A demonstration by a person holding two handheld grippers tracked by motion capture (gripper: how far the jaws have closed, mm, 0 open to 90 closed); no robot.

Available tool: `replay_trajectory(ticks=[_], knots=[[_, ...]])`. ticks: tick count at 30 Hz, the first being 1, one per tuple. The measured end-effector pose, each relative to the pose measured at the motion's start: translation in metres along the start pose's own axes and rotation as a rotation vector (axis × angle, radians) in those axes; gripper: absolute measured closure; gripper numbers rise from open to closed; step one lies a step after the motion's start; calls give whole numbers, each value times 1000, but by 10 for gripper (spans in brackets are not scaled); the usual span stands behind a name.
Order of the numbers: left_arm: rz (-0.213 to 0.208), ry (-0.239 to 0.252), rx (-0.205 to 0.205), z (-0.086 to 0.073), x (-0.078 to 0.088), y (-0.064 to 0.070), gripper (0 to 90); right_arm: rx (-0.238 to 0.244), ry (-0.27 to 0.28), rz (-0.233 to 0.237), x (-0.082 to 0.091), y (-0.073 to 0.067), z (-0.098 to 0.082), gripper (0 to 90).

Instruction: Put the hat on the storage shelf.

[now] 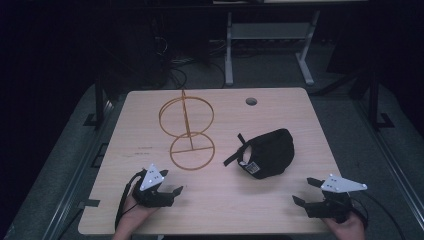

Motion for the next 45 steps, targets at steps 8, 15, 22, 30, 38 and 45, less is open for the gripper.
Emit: replay_trajectory(ticks=[8, 15, 22, 30, 38, 45], knots=[[-24, -2, -21, 3, -1, 11, 234, -7, 4, -7, 5, 0, -3, 155], [-62, 16, -44, 15, -1, 27, 235, -6, 9, -13, 6, 0, -2, 155], [-111, 9, -84, 30, -8, 45, 235, -15, 13, -11, 6, 1, -3, 155], [-168, 22, -134, 51, -9, 64, 235, -30, 13, -7, 7, 1, -3, 144], [-224, 37, -168, 76, -13, 83, 236, -19, 15, -16, 8, -1, -4, 142], [-261, 49, -233, 106, -20, 104, 237, -19, 25, -3, 9, -1, -3, 142]])
Point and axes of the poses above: each handheld gripper's, and its own axes: x roughly backward along the jaws, z roughly out of its top, y roughly to its right, the point moved 9 cm from there along -x, roughly forward along the jaws, and after that the axes turned 12 degrees about -y, right-handed, at the moved point
